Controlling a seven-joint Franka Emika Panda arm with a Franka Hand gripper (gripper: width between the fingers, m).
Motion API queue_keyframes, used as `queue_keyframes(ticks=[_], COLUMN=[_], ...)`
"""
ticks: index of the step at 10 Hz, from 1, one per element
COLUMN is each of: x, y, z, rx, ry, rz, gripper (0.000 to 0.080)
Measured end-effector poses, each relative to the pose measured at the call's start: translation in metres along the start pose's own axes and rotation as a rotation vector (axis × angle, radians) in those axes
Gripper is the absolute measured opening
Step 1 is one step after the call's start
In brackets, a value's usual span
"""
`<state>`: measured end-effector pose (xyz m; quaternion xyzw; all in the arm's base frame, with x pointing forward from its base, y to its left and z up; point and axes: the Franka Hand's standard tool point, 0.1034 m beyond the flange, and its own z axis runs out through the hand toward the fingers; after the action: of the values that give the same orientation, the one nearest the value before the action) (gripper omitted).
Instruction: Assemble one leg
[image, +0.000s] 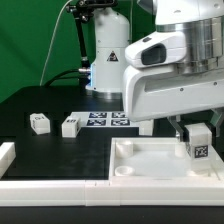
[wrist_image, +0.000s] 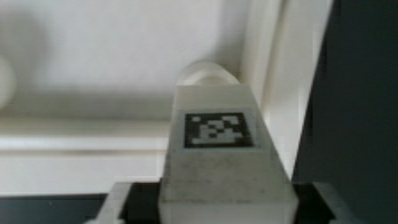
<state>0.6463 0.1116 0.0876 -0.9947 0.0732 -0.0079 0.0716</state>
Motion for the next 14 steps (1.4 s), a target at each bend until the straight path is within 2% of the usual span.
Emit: queue_keyframes(ticks=[5, 9, 12, 13, 14], x=[-0.0034, -0.0066, -0.0082, -0.0086, -0.0087], y=[0.0056, 0.0056, 0.0053, 0.0043, 0.0039], z=[0.0008, 0.0013, 0.0012, 0.0018, 0.0019], rx=[0.006, -0.008, -0.007, -0.006, -0.007], ry=[0.057, 0.06, 0.053, 0.052, 0.052], rz=[0.629, 1.031, 1.183, 1.182, 1.157], gripper=[0.0294, 0.0295, 0.0295, 0.0392, 0.0392])
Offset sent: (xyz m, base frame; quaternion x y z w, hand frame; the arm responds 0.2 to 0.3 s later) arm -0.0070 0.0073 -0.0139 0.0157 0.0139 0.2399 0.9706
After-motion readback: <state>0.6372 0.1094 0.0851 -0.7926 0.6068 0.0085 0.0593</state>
